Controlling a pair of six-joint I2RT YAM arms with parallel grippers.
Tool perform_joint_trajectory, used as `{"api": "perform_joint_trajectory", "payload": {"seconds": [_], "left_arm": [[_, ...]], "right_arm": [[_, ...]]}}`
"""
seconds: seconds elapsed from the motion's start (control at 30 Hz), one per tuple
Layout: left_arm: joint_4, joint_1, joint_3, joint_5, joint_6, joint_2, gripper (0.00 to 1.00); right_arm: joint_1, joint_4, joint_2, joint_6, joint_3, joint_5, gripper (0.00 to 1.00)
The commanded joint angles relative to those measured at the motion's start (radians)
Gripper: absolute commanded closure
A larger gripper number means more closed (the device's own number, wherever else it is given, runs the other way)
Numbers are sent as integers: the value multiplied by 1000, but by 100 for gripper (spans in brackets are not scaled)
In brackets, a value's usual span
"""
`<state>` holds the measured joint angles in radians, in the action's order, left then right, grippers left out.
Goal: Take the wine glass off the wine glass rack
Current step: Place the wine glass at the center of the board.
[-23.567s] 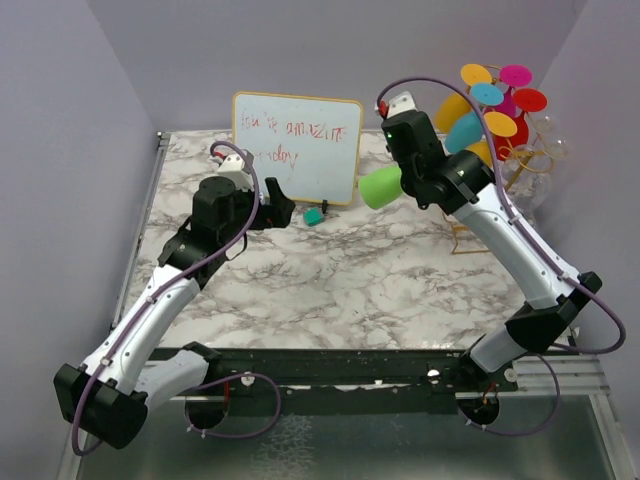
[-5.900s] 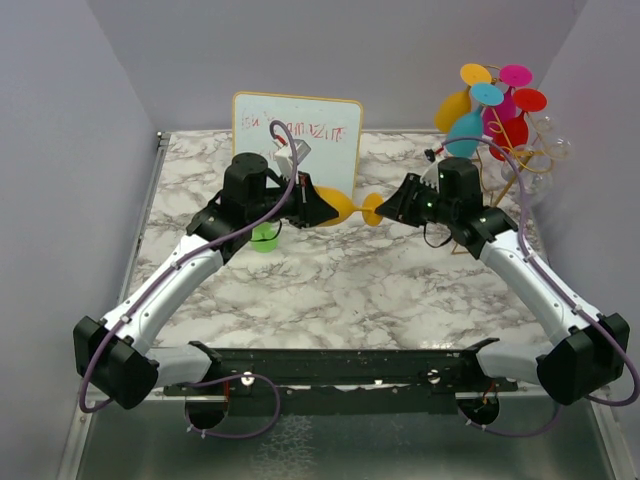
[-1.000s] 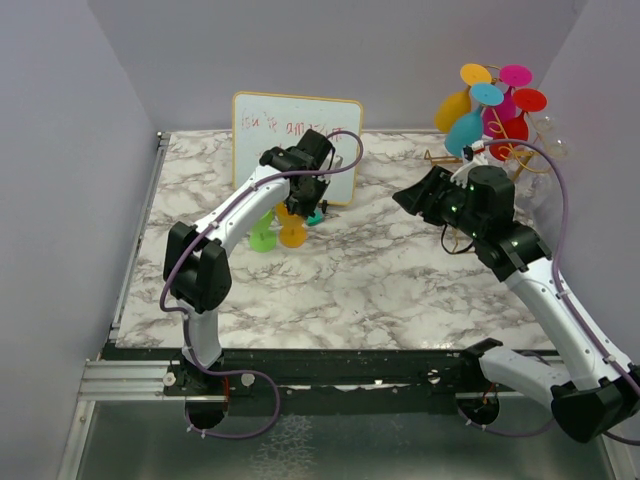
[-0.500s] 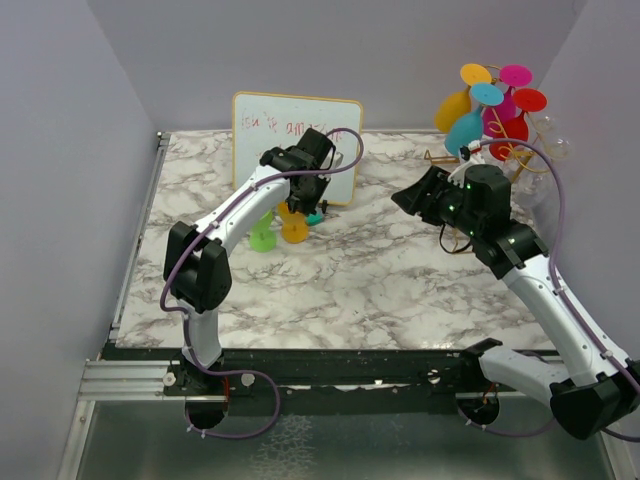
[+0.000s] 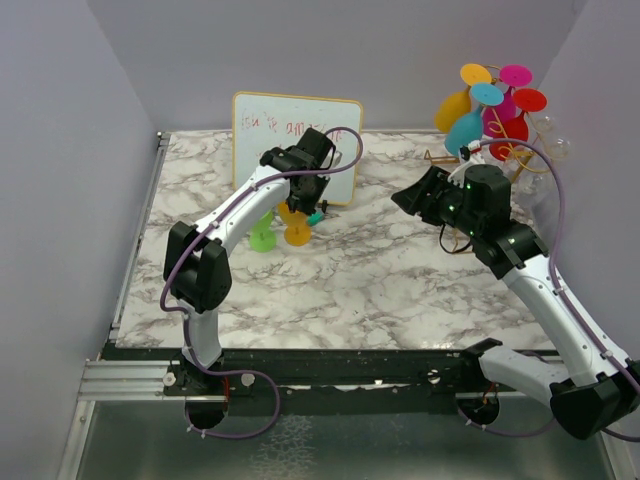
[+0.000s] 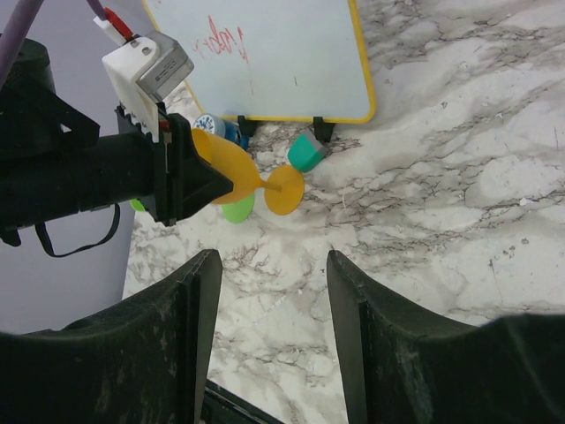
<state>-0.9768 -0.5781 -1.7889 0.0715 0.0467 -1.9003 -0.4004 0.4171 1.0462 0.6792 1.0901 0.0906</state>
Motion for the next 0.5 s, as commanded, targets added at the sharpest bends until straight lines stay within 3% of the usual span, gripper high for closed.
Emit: {"api": "perform_joint_trajectory", "payload": {"seconds": [0.0, 0.47], "left_arm": [[4, -2, 5, 51, -9, 30, 73], [-35, -2, -11, 90, -77, 24, 72]], "right_arm": [[-3, 28, 5, -13, 21, 14, 43], [-2, 32, 0, -5, 25, 15, 43]]}}
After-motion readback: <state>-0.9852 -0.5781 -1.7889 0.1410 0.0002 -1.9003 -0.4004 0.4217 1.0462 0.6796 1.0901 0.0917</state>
